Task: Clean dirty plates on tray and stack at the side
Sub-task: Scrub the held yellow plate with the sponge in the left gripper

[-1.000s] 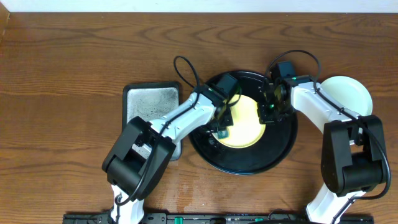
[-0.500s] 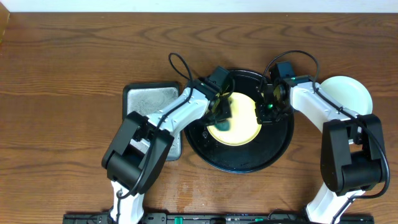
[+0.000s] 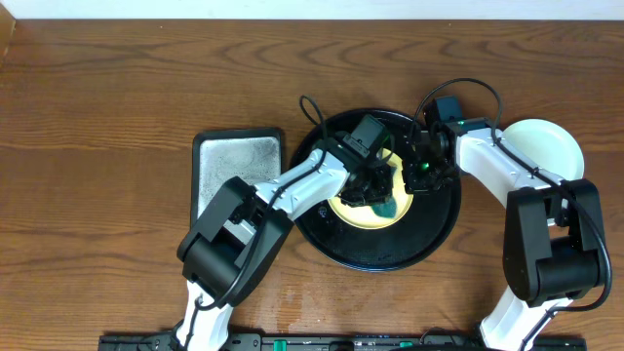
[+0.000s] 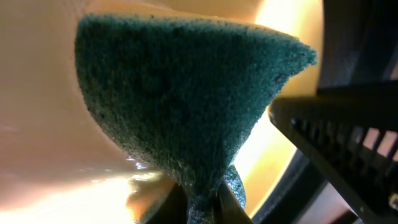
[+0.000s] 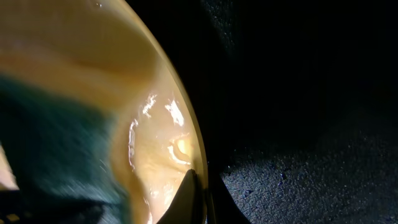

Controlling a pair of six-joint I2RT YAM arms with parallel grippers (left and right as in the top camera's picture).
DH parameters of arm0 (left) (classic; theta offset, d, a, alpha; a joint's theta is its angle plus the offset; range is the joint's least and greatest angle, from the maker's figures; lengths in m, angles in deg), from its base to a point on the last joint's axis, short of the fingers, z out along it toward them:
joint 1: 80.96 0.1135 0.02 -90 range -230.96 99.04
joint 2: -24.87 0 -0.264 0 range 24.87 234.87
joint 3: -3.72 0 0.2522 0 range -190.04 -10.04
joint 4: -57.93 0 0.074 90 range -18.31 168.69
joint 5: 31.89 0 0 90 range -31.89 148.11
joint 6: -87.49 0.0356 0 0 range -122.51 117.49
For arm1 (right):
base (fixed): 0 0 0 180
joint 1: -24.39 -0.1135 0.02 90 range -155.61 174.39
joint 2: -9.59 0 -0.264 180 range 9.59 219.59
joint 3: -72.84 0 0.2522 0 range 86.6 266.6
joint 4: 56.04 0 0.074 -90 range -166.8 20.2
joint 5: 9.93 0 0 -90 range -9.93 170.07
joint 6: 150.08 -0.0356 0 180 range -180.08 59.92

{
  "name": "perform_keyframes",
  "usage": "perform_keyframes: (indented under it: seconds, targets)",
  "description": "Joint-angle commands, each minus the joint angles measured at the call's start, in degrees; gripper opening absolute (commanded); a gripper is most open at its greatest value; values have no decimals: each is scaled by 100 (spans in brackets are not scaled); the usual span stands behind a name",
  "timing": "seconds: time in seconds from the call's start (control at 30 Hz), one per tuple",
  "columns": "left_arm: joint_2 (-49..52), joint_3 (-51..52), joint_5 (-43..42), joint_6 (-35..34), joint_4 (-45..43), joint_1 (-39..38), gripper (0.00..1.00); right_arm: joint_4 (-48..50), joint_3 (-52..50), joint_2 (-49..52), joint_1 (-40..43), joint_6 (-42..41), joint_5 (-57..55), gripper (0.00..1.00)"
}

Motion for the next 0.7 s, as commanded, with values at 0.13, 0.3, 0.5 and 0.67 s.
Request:
perform_keyframes:
  seconds: [0.13, 0.3, 0.5, 0.67]
  targets:
    - [188, 103, -57, 33, 420, 31, 8, -59, -83, 125, 9, 96, -345, 1]
    - [186, 94, 1187, 83, 1440, 518, 8, -59, -81, 125, 9, 96, -345, 1]
    - [146, -116, 2546, 413, 2249, 911, 7, -63, -81, 125, 9, 98, -348, 1]
    - [-107, -337, 2800, 662, 2365, 881, 8, -63, -81, 125, 9, 98, -348, 1]
